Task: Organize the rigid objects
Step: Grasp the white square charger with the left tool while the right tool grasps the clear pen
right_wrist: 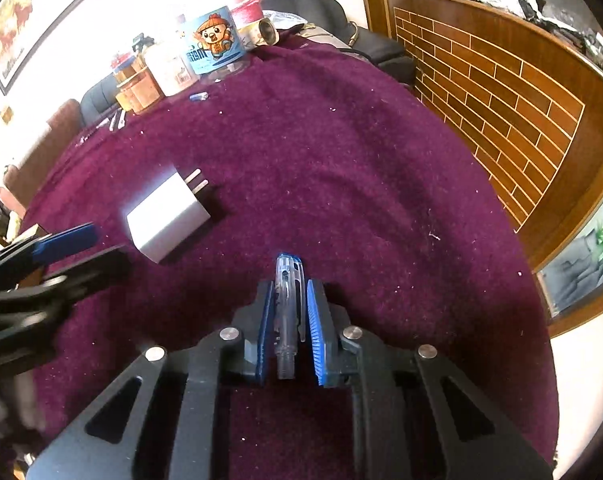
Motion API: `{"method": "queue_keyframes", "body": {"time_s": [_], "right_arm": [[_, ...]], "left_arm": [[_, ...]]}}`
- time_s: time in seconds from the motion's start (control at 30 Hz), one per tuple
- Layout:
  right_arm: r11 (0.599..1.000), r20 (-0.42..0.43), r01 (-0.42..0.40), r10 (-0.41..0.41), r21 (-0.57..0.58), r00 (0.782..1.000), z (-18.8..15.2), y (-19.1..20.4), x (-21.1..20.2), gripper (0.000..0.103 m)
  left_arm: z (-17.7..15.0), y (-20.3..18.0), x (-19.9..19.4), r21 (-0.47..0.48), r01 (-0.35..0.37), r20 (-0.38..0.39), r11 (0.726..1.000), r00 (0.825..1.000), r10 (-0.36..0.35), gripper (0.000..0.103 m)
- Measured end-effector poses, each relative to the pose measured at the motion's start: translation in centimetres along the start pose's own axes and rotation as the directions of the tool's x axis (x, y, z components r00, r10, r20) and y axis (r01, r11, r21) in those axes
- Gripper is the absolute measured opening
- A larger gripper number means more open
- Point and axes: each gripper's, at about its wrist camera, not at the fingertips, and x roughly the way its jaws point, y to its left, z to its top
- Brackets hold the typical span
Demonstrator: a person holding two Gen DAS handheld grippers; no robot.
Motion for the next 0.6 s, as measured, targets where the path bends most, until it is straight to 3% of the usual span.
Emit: {"method": "queue_keyframes", "body": {"time_s": [0.27, 0.33, 0.47, 0.6], "right_arm": [[1.000, -0.001, -0.012, 0.012, -0.003, 1.000, 0.2, 0.1, 0.3, 0.016], [1.000, -0.002, -0.009, 0.009, -0.005, 1.000, 0.2, 0.2, 0.3, 0.016], [1.000, -0.003, 0.010, -0.010, -0.021, 1.000, 0.3, 0.6, 0.4, 0.014], [0.999, 0.001, 0.018, -0.018, -0.045, 1.000, 0.0, 1.4, -0.1, 0.013]], "left_arm": [[1.9, -0.8, 5.4, 0.079, -0.061, -0.072, 0.995, 0.995, 0.066, 0.059], [1.9, -1.2, 5.4, 0.087, -0.070, -0.045, 0.994, 0.996, 0.074, 0.059], [1.8, -0.7, 4.7, 0.056, -0.028, -0.064, 0.998, 0.997, 0.032, 0.043], [1.0, 0.7, 2.9, -0.004, -0.003, -0.042, 1.000, 0.999, 0.003, 0.040]]}}
